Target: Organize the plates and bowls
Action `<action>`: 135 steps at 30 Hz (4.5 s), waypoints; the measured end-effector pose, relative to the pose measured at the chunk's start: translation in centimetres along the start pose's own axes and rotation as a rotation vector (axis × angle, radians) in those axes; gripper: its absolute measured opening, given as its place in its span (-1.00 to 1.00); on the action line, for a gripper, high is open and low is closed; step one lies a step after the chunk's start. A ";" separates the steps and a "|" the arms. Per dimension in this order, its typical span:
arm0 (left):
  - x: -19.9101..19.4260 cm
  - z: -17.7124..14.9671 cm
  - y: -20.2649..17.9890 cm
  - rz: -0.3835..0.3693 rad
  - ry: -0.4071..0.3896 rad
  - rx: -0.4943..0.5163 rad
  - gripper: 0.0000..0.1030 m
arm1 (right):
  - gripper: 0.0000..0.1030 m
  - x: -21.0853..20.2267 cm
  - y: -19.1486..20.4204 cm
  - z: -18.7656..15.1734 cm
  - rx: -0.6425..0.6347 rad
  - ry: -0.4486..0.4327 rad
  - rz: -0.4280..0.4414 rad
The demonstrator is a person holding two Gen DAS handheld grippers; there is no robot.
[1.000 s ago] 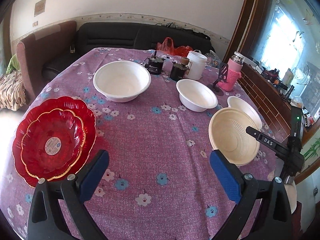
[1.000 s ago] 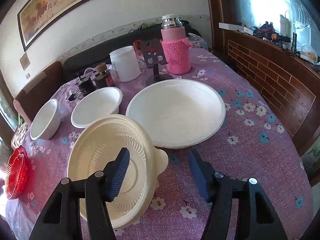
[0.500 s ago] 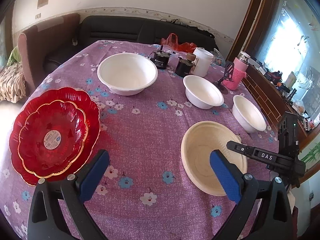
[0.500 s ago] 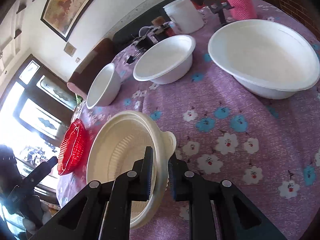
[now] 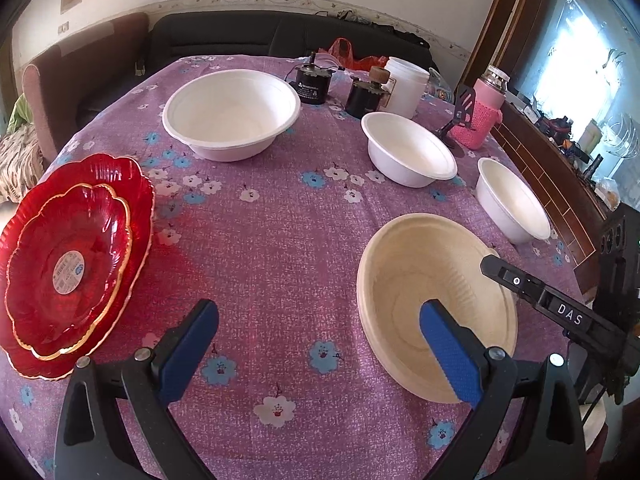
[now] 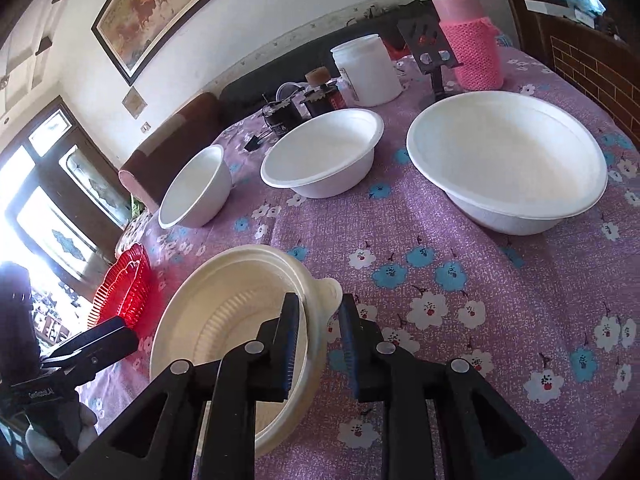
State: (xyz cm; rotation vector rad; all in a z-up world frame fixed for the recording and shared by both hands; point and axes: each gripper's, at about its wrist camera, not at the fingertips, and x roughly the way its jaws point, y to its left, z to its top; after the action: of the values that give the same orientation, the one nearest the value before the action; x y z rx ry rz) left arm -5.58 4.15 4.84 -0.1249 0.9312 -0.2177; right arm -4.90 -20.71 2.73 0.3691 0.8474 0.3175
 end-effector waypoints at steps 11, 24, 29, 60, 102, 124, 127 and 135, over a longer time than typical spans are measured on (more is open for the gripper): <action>2.9 0.1 -0.5 -0.024 0.064 -0.001 0.51 | -0.34 0.9 2.1 -0.7 -0.108 0.025 -0.056; 2.2 3.1 0.3 -0.053 0.046 -0.039 0.48 | -0.15 -1.4 1.1 0.2 -0.046 -0.058 -0.035; 0.8 6.9 0.1 -0.045 0.006 -0.008 0.48 | -0.10 -3.2 1.9 3.4 -0.042 -0.087 -0.033; 17.3 16.5 -3.3 -0.130 0.263 -0.097 -0.17 | 0.18 13.3 -0.9 18.5 -0.078 0.254 -0.335; -0.7 9.2 7.5 -0.155 0.001 -0.256 -0.67 | -0.56 6.3 16.1 10.9 -0.206 0.132 -0.160; -4.9 1.9 23.5 0.081 -0.048 -0.436 -0.66 | -0.55 17.5 30.2 1.8 -0.304 0.309 0.000; -4.1 1.6 24.2 0.081 -0.032 -0.453 -0.66 | -0.55 18.7 30.2 1.3 -0.304 0.331 -0.003; -3.6 1.6 24.8 0.115 -0.038 -0.457 -0.47 | -0.55 20.4 30.1 0.9 -0.299 0.362 0.016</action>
State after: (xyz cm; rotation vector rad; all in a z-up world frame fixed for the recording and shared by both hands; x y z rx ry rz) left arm -3.11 29.14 3.60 -0.4940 0.9349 0.1079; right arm 4.73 14.38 2.85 0.0378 1.1329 0.5285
